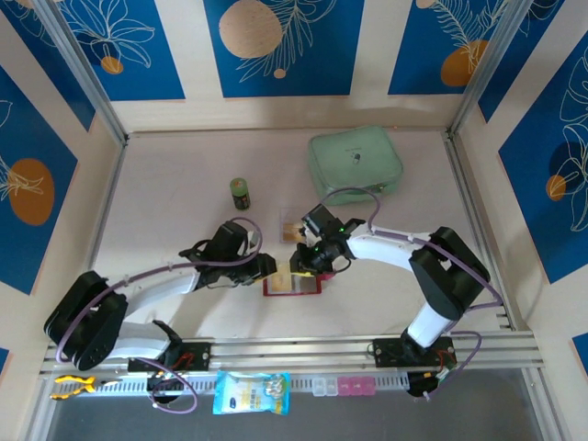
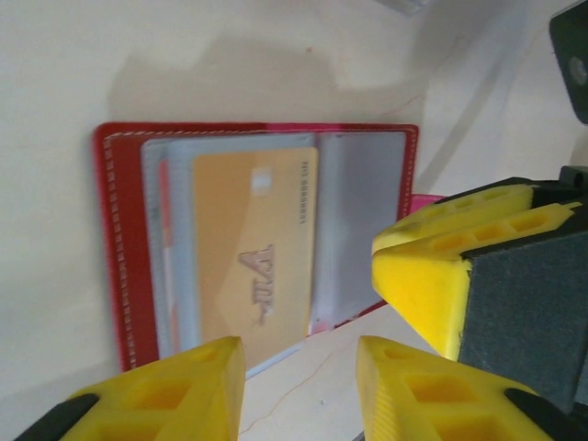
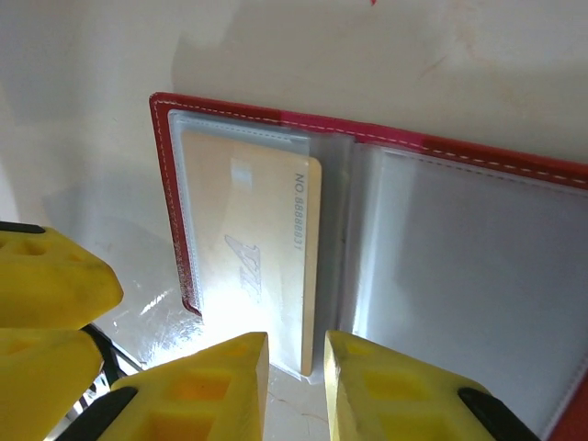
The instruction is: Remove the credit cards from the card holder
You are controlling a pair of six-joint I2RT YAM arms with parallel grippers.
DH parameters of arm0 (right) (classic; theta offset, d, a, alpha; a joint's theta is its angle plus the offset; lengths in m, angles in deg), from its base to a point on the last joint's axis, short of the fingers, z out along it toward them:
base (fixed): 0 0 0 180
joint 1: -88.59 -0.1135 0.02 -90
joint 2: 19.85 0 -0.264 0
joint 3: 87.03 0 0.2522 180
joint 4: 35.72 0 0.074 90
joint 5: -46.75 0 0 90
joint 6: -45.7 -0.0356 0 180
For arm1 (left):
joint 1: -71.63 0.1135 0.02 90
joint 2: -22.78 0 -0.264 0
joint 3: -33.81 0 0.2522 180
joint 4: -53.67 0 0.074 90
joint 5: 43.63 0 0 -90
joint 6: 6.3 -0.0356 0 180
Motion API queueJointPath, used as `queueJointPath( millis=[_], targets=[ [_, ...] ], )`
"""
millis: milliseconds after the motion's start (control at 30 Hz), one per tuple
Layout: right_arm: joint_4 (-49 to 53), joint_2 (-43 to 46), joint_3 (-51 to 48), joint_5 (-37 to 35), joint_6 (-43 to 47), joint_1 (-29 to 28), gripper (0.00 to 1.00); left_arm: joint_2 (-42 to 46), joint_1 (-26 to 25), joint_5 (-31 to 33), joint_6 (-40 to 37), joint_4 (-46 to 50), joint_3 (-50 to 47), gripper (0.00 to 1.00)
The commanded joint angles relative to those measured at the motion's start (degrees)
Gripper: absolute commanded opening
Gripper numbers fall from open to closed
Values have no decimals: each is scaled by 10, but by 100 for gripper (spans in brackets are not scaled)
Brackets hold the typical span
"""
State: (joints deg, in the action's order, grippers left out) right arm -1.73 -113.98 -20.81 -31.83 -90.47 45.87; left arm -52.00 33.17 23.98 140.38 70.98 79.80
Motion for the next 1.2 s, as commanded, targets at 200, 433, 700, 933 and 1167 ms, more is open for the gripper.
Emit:
queueJointPath(
  millis=[200, 433, 700, 933, 1167],
  targets=[
    [-14, -18, 13, 15, -15, -13, 23, -34, 6, -22, 2, -54, -17, 24],
    [-24, -23, 9, 16, -19, -15, 23, -54, 6, -17, -11, -44, -7, 14],
    [-34, -36, 9, 20, -20, -16, 23, -72, 6, -12, -17, -38, -8, 10],
    [-43, -46, 7, 24, -23, -17, 20, -75, 6, -8, -17, -29, -11, 10],
    [-44, -51, 9, 26, -22, -18, 19, -81, 5, -9, -17, -28, -10, 10]
  ],
)
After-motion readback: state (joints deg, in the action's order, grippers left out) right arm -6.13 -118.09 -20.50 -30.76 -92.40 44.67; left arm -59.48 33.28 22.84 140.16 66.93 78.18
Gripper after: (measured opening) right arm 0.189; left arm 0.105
